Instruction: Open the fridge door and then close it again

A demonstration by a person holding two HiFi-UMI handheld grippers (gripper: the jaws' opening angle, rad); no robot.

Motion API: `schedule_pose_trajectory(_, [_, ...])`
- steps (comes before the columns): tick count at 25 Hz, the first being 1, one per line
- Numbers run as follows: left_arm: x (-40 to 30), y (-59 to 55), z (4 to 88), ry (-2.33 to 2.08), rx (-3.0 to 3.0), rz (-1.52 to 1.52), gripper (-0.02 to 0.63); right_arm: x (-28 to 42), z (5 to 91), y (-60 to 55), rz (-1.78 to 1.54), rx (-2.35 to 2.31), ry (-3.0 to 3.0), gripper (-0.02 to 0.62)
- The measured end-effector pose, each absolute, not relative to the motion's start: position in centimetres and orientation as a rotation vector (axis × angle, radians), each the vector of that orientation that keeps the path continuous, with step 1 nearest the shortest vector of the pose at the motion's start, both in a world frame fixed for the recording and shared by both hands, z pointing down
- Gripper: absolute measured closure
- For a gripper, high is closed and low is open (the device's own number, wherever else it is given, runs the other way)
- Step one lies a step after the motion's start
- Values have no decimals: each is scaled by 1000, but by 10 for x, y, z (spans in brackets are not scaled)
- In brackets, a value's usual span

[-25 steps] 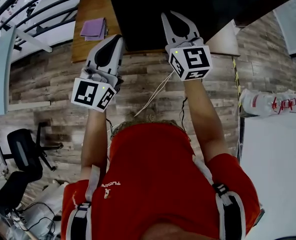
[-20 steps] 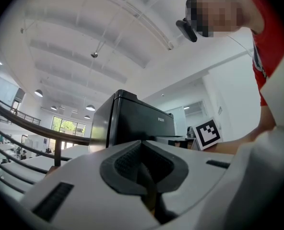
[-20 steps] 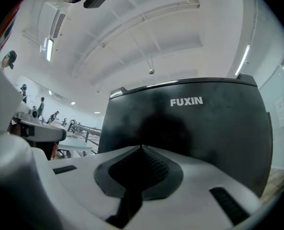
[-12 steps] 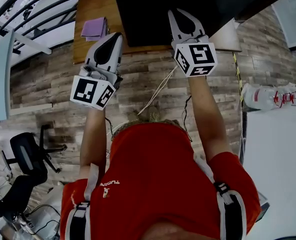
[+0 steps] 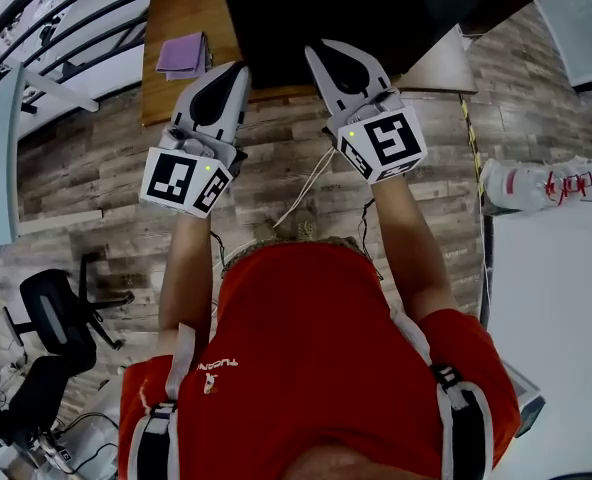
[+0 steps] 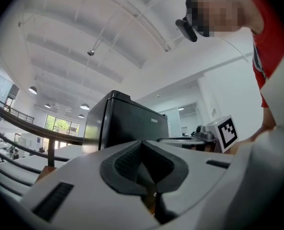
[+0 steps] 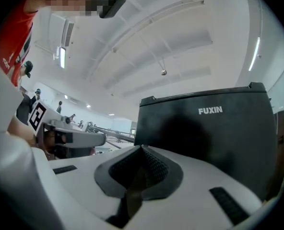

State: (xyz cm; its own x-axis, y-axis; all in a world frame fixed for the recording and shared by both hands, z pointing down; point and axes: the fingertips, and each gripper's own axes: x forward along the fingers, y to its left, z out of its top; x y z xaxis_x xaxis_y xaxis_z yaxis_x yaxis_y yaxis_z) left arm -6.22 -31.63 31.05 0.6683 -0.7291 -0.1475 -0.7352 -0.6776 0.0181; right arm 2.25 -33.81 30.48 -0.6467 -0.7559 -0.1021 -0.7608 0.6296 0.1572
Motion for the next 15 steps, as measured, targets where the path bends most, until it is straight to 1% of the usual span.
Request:
schedule_pose_trajectory(6, [-57,-308,306,1216,-2832,230,597,7,291,-308,344,-1221,2816,569])
schedule_pose_trajectory(15, [-56,-294,300,1180,-2836,258,597,-2,294,-281,306,-1217,2802,569])
